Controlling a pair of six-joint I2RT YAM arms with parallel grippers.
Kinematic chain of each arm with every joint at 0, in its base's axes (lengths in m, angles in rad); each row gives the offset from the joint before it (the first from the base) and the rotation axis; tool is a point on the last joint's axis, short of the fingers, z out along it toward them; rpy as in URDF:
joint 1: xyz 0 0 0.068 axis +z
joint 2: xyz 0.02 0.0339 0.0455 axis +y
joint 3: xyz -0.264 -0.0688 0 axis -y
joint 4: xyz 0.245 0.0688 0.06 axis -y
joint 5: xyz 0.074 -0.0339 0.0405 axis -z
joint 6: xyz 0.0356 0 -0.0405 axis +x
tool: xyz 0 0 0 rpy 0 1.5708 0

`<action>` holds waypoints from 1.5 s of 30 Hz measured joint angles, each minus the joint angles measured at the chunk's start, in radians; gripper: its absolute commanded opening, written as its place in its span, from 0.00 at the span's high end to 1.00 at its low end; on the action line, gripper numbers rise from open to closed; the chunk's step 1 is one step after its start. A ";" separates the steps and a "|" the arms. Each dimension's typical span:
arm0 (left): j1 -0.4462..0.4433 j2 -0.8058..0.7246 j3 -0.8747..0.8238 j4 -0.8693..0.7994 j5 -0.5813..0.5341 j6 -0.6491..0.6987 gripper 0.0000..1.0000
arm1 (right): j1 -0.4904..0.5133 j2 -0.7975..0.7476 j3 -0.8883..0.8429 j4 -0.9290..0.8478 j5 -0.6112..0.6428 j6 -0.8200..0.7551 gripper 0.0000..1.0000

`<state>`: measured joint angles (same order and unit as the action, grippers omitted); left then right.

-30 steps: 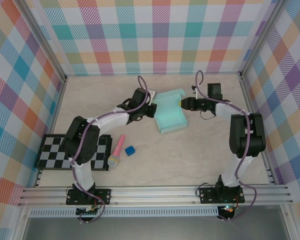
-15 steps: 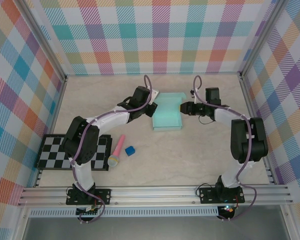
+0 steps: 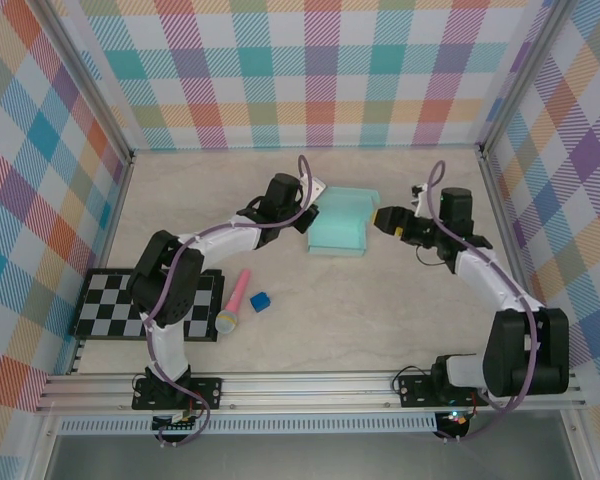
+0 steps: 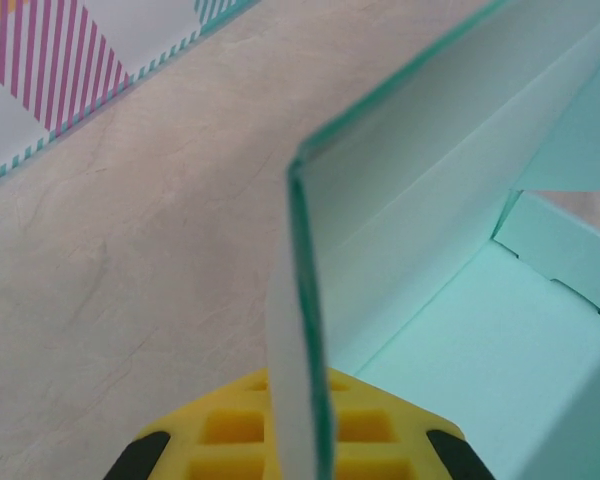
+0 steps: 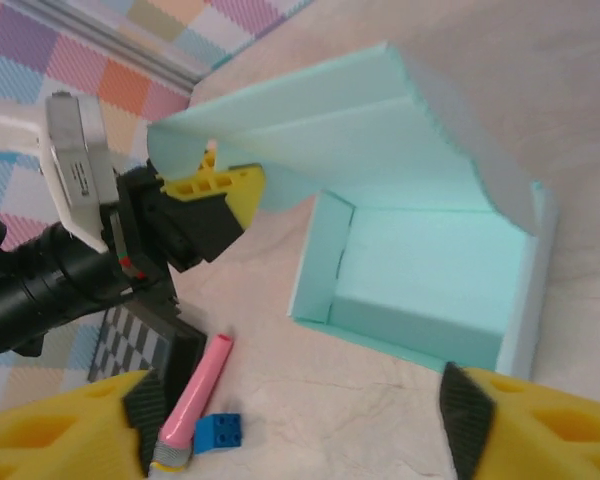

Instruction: Fold the paper box

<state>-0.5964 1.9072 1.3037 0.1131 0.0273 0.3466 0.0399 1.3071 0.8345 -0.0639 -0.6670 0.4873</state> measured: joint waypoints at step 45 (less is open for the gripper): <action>0.070 0.068 -0.036 0.173 0.194 -0.199 0.35 | 0.027 0.628 0.525 -0.360 -0.130 0.735 0.41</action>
<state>-0.5266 1.9755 1.2678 0.2863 0.2214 0.1478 0.0673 1.9350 1.3598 -0.4244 -0.7967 1.2228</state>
